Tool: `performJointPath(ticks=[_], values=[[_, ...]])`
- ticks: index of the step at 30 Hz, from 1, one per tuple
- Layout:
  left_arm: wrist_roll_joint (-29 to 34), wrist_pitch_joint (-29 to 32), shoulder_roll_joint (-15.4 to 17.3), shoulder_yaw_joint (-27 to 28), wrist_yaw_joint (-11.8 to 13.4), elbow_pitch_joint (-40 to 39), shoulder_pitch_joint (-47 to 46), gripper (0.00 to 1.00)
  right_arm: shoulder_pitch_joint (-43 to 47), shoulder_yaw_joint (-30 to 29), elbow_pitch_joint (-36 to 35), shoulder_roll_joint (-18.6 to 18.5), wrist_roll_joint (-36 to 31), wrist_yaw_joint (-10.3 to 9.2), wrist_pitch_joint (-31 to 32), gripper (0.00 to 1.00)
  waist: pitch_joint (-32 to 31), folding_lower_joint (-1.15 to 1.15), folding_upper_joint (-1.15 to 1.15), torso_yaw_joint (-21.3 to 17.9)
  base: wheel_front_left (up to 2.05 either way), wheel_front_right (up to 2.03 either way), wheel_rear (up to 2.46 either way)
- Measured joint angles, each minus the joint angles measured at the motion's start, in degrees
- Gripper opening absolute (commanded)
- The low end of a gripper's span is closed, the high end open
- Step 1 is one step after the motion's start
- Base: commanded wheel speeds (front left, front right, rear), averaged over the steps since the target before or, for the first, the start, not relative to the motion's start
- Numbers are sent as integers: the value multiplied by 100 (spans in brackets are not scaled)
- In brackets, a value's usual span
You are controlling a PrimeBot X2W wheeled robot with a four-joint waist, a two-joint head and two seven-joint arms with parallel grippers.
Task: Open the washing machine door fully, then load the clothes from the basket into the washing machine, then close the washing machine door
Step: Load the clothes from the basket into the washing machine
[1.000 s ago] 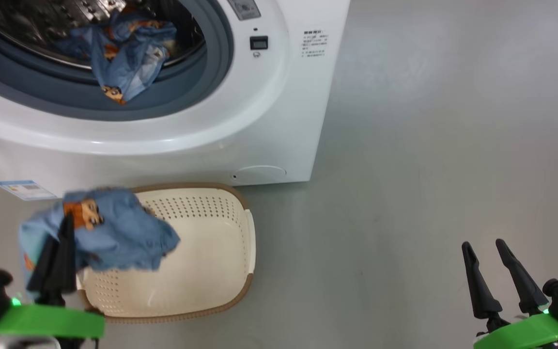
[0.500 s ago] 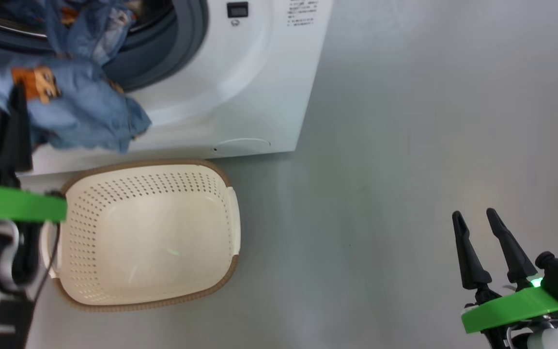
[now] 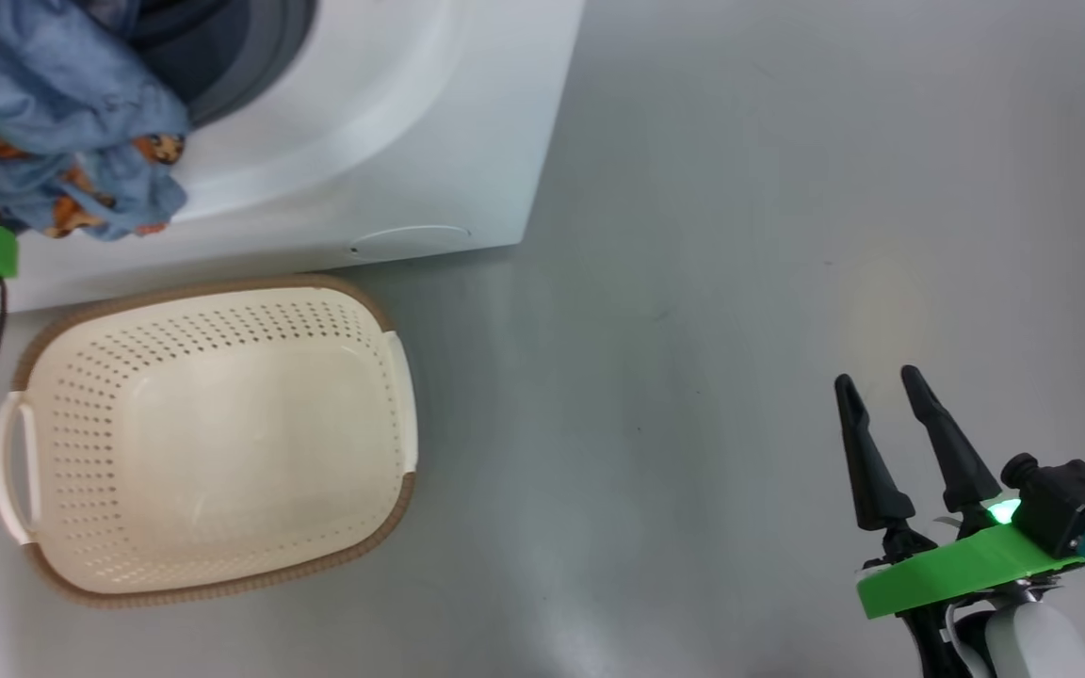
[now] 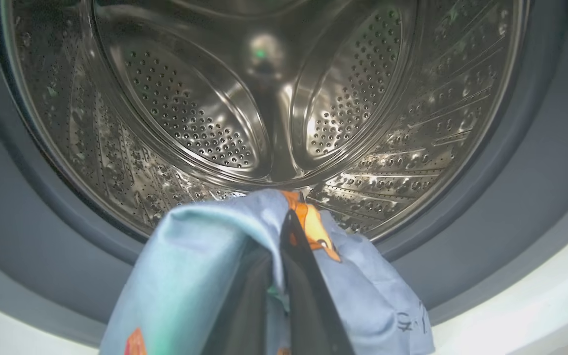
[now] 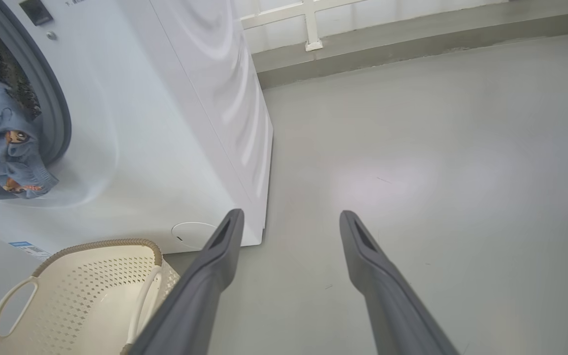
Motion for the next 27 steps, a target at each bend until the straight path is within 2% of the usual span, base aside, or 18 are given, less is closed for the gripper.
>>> performJointPath(ticks=[9,15,22,27], values=[[-401,-1,205,-699,-1,1300,-1000,0,-137,188,-15,15,0,0,0,100,298,0,0,-316,0,0,0],[-441,0,387,-1098,-1,1778,-1505,0,-235,356,-21,34,0,0,-1,100,415,0,0,-541,0,0,0],[-432,0,552,-1132,-1,1682,-2130,0,-250,431,-34,100,0,0,-1,100,591,0,0,-711,0,0,0],[-201,0,687,-730,-1,1339,-2354,0,-357,436,-65,125,0,0,-1,100,716,0,0,-779,0,0,0]])
